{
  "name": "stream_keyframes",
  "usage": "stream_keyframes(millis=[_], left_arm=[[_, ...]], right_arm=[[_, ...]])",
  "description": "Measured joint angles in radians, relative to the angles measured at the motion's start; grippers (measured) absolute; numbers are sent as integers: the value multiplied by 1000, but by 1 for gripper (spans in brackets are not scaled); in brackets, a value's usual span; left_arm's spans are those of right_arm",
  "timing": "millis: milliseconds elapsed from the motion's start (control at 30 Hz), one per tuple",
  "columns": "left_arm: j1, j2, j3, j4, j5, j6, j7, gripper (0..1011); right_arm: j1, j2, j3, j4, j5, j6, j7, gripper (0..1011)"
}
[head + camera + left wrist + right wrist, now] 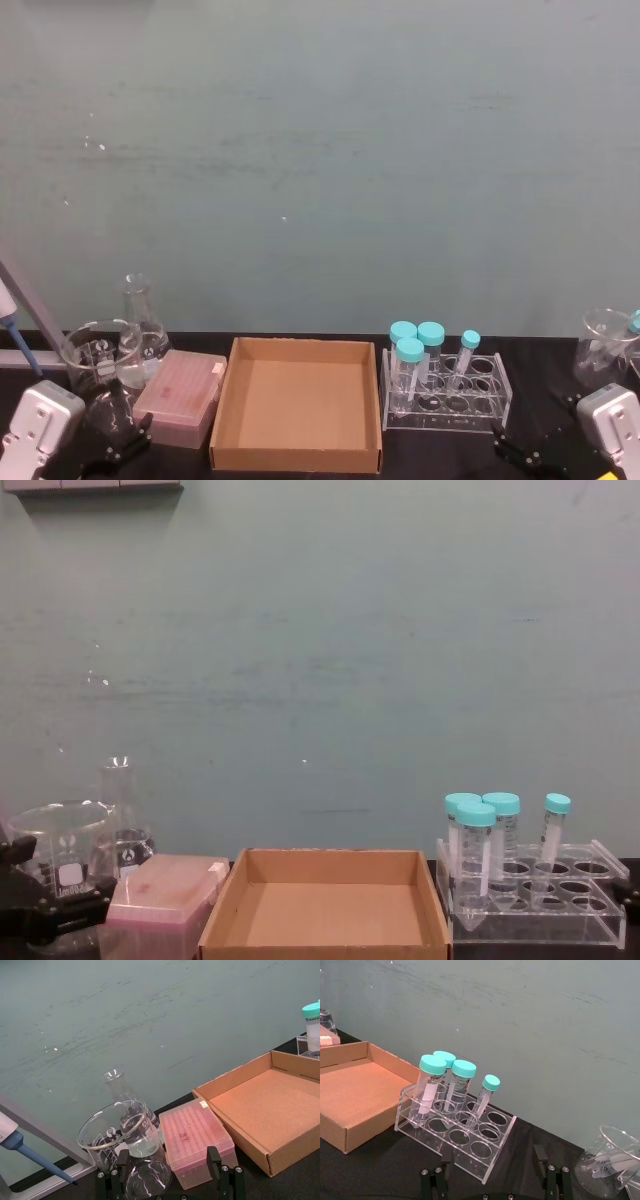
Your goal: Use the right hand to move the test tube from the test tube rack into the box.
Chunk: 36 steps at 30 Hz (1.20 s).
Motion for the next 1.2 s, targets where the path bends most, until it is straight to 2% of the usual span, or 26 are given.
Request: stream_keyframes(millis=[667, 767, 900, 1033, 1200], left_arm=[[0, 0, 0, 0, 0, 0, 0, 1000], [0, 0, 0, 0, 0, 0, 0, 1000], [0, 0, 0, 0, 0, 0, 0, 1000], [0, 0, 0, 0, 0, 0, 0, 1000], [0, 0, 0, 0, 0, 0, 0, 1000]], right_arm=[[0, 0, 0, 0, 0, 0, 0, 1000], [-2, -6, 11, 6, 3, -11, 11, 1000], [-4, -20, 31, 18, 29, -11, 31, 1000], [3, -45, 60, 35, 83, -11, 71, 1000], [27, -75, 80, 58, 112, -23, 104, 1000]])
